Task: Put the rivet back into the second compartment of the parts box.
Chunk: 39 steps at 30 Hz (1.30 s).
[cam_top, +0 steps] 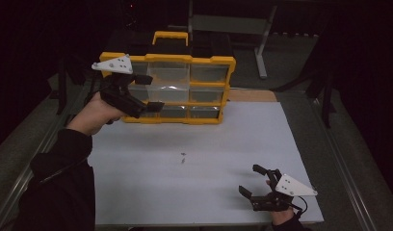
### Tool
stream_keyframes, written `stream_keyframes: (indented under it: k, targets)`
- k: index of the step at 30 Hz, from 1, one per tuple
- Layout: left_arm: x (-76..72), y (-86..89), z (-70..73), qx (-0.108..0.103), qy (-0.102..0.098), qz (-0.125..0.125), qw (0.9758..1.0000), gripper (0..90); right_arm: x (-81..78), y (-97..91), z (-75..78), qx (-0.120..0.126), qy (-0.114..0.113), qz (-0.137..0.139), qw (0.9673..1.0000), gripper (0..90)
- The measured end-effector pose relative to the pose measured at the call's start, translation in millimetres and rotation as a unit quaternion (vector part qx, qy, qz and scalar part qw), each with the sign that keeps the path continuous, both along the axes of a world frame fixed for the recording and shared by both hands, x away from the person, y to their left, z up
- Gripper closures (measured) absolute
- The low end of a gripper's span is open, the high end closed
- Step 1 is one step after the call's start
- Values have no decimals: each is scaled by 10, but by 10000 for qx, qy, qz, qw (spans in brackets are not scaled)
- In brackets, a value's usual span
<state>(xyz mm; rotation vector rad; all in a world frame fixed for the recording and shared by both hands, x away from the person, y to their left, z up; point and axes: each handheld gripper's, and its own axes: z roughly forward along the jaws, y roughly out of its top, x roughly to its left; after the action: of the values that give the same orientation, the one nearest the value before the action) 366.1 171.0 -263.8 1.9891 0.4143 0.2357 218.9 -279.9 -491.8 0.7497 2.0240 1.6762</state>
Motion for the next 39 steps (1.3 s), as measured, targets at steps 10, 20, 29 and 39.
stream_keyframes:
  k: [10,20,29,39]
  targets:
    - [-254,-54,-185,20,-56,-178,9998,0,-2,2,4,4,-18,1,10000,109]
    - [-429,-230,-577,-94,43,-544,9985,0,-4,-1,3,20,-37,-3,10000,110]
    - [-477,-425,-1014,18,155,-631,9979,0,-6,-11,10,28,-57,-8,10000,110]
    - [-412,-576,-1447,144,277,-762,9966,82,-6,-7,8,27,-59,19,10000,110]
